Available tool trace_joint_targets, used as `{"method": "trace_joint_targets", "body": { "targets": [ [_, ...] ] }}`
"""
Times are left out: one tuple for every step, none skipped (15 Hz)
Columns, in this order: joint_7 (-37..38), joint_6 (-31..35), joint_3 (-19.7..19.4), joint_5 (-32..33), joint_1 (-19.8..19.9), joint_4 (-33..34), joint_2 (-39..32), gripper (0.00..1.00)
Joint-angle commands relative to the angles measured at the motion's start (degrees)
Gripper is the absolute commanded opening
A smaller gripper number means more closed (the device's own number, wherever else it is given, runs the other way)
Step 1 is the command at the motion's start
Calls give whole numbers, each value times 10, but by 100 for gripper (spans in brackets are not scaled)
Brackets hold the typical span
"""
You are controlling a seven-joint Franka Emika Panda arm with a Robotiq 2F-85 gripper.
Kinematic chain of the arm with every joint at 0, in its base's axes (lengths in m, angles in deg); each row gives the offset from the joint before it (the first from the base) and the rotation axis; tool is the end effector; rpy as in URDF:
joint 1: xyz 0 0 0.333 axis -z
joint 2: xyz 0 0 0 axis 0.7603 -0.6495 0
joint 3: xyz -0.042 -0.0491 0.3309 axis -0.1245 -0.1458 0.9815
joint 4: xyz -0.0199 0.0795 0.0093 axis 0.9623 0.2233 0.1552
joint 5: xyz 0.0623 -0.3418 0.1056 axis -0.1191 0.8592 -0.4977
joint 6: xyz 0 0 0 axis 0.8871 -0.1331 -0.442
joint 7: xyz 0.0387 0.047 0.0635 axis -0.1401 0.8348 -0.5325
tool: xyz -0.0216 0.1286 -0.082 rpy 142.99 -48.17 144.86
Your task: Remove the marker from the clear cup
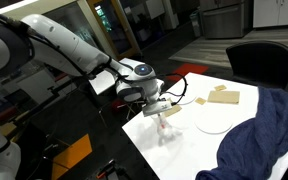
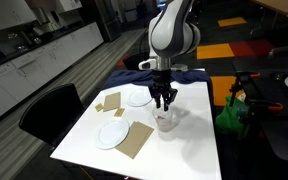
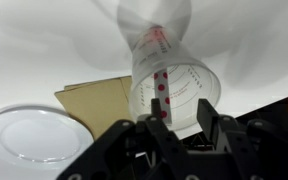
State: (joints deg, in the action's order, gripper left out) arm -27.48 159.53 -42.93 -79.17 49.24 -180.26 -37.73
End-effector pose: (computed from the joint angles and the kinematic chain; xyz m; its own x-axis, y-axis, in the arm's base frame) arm 0.5401 0.0994 0.1694 0.4518 0.8242 0.3413 0.8888 -0.4488 -0.0928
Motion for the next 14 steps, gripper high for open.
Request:
{"method": "trace_joint_targets", "body": {
  "targets": [
    [24, 15, 21, 29, 19, 17, -21, 45],
    [26, 16, 23, 35, 21, 19, -25, 45],
    [28, 15, 25, 41, 22, 22, -29, 46],
    [31, 16, 27, 46, 23, 25, -33, 48],
    [37, 17, 28, 53, 24, 27, -37, 48],
    [45, 18, 30, 62, 25, 31, -41, 49],
    [53, 19, 32, 71, 26, 34, -46, 49],
    [60, 20, 33, 81, 27, 36, -51, 51],
    [71, 21, 33, 93, 27, 40, -56, 51],
    [83, 24, 33, 105, 27, 43, -60, 51],
    [94, 25, 33, 118, 28, 47, -65, 50],
    [104, 24, 34, 129, 29, 50, -69, 51],
    [113, 25, 35, 140, 30, 54, -74, 49],
    [121, 26, 37, 150, 32, 58, -78, 50]
  ]
}}
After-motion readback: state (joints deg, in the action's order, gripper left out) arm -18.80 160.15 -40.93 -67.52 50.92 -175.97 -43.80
